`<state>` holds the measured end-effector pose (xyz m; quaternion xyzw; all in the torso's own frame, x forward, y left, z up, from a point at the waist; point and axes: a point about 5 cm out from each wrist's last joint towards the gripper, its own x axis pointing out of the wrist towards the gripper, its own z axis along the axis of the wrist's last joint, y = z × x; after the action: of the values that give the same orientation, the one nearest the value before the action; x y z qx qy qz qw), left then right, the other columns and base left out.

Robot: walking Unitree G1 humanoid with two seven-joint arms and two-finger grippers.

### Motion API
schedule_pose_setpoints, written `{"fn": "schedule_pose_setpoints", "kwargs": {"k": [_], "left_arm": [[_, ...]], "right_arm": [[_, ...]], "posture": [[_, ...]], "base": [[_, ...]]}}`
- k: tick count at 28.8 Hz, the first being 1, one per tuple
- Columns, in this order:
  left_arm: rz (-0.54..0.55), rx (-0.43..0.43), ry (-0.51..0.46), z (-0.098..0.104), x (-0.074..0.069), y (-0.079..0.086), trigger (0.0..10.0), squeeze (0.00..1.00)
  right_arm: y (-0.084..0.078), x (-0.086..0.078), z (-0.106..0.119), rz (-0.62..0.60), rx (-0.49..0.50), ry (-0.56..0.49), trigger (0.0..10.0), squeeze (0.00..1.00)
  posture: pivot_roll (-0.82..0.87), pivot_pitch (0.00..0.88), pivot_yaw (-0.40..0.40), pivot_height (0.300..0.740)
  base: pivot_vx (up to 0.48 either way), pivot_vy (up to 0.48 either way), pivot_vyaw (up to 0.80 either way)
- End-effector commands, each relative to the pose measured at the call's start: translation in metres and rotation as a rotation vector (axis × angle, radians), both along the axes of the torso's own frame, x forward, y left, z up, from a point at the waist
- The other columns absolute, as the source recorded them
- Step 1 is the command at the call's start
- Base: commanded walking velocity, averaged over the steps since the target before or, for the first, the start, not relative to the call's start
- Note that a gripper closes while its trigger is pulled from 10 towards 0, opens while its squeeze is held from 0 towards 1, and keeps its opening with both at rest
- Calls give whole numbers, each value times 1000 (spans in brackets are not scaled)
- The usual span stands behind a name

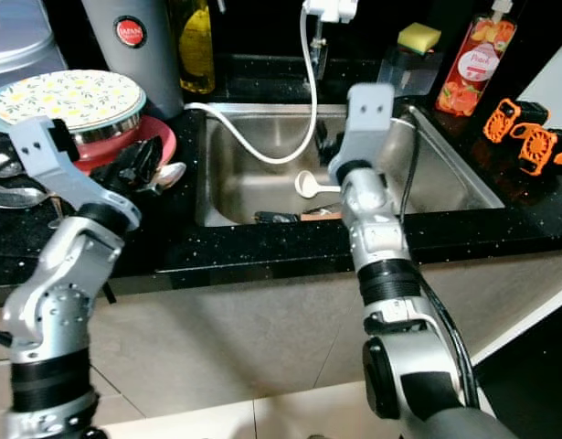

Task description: Kitchen organization

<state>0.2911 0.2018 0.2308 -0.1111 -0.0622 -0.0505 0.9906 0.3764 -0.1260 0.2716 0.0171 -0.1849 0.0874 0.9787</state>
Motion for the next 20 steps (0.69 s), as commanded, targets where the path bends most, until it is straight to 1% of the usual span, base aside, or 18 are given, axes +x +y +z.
{"fn": "schedule_pose_setpoints", "kwargs": {"k": [1, 3, 7, 8, 9, 10, 11, 13, 15, 16, 17, 18, 20], "left_arm": [[74, 139, 98, -12, -5, 19, 10000, 0], [120, 179, 142, -15, -10, 33, 10000, 0], [129, 193, 138, -13, -14, 37, 10000, 0], [118, 168, 141, -13, -15, 36, 10000, 0], [118, 168, 141, -13, -15, 36, 10000, 0], [74, 111, 116, -8, -23, 31, 10000, 0], [74, 111, 116, -8, -23, 31, 10000, 0], [131, 104, 72, -3, -30, 34, 10000, 0], [185, 64, 46, -1, -34, 37, 10000, 0], [222, 29, 30, -2, -37, 35, 10000, 0], [222, 29, 30, -2, -37, 35, 10000, 0], [254, -21, 25, -4, -39, 33, 10000, 0], [278, -75, 26, -7, -40, 30, 10000, 0]], "right_arm": [[-6, -4, -2, 4, -25, -1, 10000, 0], [-11, -6, -3, -2, -38, -6, 10000, 0], [-14, -6, -4, -12, -48, -2, 10000, 0], [-14, -6, -5, -13, -49, 1, 10000, 0], [-14, -6, -5, -13, -49, 1, 10000, 0], [-13, -7, -5, -7, -53, 3, 10000, 0], [-13, -7, -5, -7, -53, 3, 10000, 0], [-12, -8, -6, -2, -58, 4, 10000, 0], [-12, -8, -6, 2, -58, 5, 10000, 0], [-12, -8, -6, 4, -60, 8, 10000, 0], [-12, -8, -6, 4, -60, 8, 10000, 0], [-11, -7, -8, 8, -62, 13, 10000, 0], [-10, -7, -9, 13, -64, 17, 10000, 0]], "posture": [[137, 0, -64, 740], [137, 0, -64, 740], [148, 0, -68, 740], [153, 0, -68, 740], [153, 0, -68, 740], [155, 0, -67, 740], [155, 0, -67, 740], [159, 0, -69, 740], [159, 0, -69, 740], [167, 0, -74, 740], [167, 0, -74, 740], [167, 0, -74, 740], [167, 0, -74, 740]], "base": [[0, 0, 0], [0, 0, 0], [0, 0, 0], [0, 0, 0], [0, 0, 0], [0, 0, 0], [0, 0, 0], [0, 0, 0], [0, 0, 0], [0, 0, 0], [0, 0, 0], [0, 0, 0], [0, 0, 0]]}}
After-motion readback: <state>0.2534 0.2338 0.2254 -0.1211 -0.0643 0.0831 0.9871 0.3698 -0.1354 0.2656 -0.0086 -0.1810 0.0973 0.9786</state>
